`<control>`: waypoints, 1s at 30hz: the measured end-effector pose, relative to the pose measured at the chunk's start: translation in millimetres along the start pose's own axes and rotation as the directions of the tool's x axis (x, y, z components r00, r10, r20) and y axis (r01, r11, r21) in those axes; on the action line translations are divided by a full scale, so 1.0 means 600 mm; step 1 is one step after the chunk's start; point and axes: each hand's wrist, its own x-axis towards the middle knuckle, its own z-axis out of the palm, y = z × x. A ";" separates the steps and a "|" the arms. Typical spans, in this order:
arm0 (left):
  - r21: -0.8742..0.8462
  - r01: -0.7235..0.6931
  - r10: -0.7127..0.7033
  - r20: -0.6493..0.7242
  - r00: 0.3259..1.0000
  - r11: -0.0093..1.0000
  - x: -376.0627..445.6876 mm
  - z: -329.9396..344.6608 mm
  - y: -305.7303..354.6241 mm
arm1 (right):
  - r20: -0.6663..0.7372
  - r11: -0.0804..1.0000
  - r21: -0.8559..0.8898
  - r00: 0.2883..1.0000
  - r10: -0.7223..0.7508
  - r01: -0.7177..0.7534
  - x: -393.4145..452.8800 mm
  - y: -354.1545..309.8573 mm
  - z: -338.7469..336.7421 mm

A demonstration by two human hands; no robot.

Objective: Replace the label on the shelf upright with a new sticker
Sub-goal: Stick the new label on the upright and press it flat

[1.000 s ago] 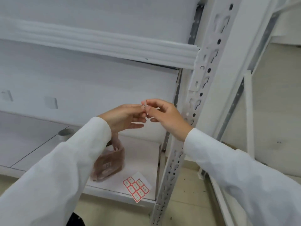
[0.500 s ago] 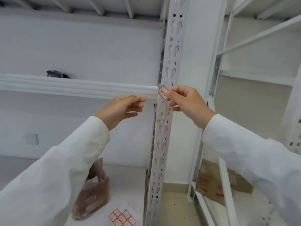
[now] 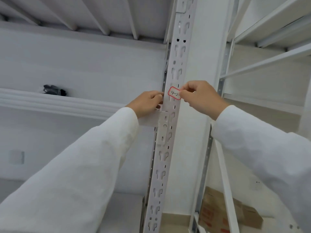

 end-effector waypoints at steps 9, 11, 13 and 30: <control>0.221 0.051 -0.083 0.138 0.987 0.974 0.002 -0.015 -0.006 | -0.009 0.998 -0.060 1.000 0.001 -0.001 -0.006 0.014 0.038; 0.245 0.038 -0.074 0.138 0.988 0.969 0.001 -0.014 -0.006 | -0.021 0.992 -0.122 0.999 -0.026 0.023 -0.003 0.010 0.044; 0.251 0.021 -0.057 0.140 0.988 0.968 0.000 -0.013 -0.008 | -0.022 0.979 -0.199 0.999 -0.045 0.040 0.001 0.007 0.048; 0.167 -0.010 -0.018 0.164 0.986 0.986 -0.003 -0.007 -0.012 | 0.056 0.944 -0.331 0.998 0.025 -0.005 0.008 -0.008 0.045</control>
